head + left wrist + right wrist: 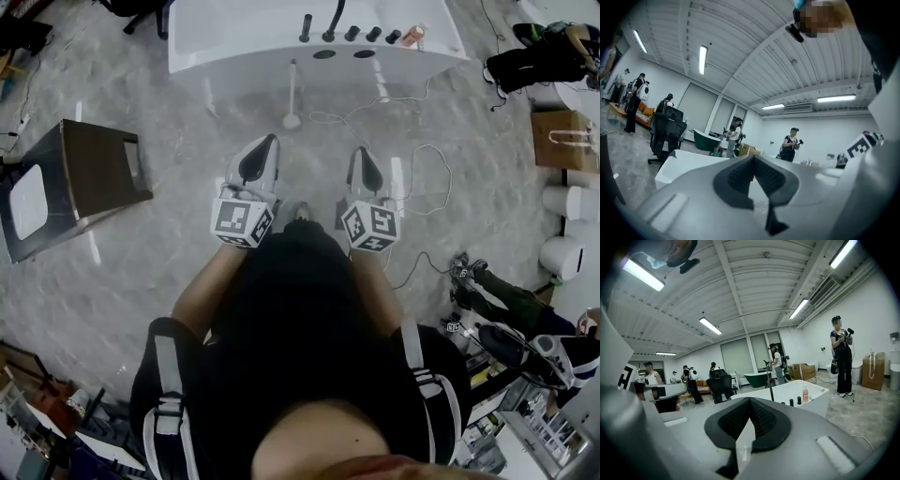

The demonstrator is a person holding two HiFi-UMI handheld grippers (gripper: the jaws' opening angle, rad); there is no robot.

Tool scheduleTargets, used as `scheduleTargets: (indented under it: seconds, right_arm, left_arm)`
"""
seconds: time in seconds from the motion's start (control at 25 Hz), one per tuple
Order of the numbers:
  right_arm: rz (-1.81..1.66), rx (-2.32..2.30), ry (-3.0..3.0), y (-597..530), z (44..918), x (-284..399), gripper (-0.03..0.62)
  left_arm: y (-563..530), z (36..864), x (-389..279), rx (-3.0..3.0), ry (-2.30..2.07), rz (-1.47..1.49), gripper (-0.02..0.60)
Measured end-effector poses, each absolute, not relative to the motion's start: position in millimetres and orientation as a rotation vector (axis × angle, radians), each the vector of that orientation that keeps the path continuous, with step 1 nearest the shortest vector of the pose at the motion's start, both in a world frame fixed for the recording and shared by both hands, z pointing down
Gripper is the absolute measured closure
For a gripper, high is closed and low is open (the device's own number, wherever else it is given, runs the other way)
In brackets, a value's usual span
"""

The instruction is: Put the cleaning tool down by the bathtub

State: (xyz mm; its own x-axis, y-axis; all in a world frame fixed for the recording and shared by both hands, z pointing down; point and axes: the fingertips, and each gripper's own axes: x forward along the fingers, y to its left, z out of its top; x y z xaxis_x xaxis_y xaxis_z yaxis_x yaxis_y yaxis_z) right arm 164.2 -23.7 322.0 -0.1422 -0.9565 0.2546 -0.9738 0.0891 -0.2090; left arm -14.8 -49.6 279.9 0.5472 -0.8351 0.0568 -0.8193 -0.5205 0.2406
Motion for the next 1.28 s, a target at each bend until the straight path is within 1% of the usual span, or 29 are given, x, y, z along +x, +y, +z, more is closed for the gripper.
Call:
scheduleTargets:
  seconds: [0.24, 0.6, 1.28]
  right_arm:
    - [0.472, 2.005, -2.293, -9, 306, 130, 0.594]
    - [0.404, 1.977, -2.310, -2, 291, 95, 0.594]
    - [0.370, 1.979, -2.322, 7, 285, 84, 0.594]
  left_arm:
    - [-39, 276, -44, 2.563, -1.365, -0.085, 0.574]
    - [-27, 275, -56, 2.594, -1.336, -0.064, 0.574]
    - [-15, 279, -68, 2.571, -1.341, -0.081, 0.574]
